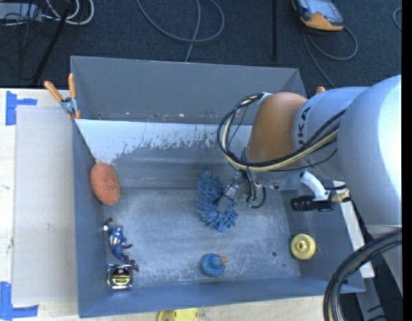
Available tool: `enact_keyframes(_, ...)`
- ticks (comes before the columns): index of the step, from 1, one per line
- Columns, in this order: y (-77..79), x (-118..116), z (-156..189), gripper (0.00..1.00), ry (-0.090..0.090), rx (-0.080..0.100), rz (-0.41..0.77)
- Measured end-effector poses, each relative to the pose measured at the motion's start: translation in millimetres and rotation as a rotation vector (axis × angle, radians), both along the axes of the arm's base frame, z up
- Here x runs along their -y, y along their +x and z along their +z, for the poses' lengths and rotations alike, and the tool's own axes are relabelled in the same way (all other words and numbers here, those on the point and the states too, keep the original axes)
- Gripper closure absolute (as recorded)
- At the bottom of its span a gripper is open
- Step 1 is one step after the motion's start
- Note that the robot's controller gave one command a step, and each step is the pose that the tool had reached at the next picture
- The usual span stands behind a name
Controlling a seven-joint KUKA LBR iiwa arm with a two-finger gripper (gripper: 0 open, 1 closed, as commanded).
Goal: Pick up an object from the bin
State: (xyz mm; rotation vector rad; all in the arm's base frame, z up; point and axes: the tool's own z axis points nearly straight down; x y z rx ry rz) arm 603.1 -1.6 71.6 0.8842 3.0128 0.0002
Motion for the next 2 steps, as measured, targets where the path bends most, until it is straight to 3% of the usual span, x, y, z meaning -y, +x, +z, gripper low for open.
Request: enact_keyframes(2, -1.0, 0.0, 2.9, 1.0, 0.0, -0.002, 0.001)
